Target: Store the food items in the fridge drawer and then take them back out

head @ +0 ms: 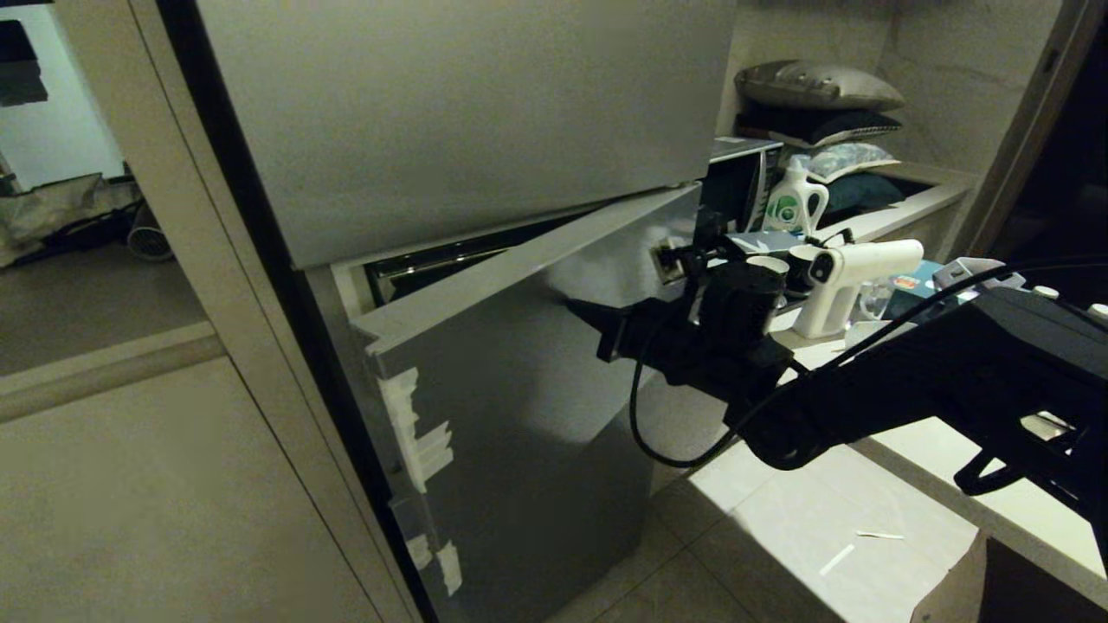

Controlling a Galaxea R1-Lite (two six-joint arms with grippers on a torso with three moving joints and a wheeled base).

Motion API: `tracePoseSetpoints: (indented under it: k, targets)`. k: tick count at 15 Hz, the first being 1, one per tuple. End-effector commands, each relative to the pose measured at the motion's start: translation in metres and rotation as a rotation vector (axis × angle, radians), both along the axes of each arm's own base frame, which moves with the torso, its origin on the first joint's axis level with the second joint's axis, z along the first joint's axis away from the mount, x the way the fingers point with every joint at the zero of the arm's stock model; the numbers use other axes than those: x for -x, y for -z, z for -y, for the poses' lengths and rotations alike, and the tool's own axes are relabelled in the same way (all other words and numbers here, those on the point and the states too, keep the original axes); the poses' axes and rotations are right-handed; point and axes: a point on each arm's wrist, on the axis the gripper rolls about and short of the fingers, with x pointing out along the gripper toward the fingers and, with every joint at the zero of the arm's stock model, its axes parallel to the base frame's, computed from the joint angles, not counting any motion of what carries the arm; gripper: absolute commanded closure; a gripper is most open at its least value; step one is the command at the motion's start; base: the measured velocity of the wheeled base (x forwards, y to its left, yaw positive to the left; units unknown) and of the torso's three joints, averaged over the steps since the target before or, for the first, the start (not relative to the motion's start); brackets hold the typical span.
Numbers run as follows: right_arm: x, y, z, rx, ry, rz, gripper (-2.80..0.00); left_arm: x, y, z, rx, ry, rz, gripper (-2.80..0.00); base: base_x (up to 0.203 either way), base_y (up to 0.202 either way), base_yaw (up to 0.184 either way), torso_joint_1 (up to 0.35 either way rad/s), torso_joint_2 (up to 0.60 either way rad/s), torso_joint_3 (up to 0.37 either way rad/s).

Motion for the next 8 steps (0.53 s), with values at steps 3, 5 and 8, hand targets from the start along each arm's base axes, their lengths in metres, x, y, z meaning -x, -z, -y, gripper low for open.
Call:
tracePoseSetpoints:
  k: [3, 5, 8]
  targets:
    - [-0.018, 0.005, -0.021, -0.03, -0.017, 0.048, 0.0, 0.0, 0.0, 0.0, 0.001, 0.0, 0.0, 0.0, 0.0, 0.0, 0.0, 0.0, 0.0, 0.0]
    - [-0.025, 0.005, -0.032, -0.047, -0.024, 0.073, 0.0, 0.0, 0.0, 0.0, 0.001, 0.0, -0.001, 0.0, 0.0, 0.0, 0.0, 0.0, 0.0, 0.0]
    - [-0.038, 0.014, -0.044, -0.065, 0.001, 0.097, 0.0, 0.0, 0.0, 0.0, 0.007, 0.0, 0.002, 0.0, 0.0, 0.0, 0.0, 0.0, 0.0, 0.0]
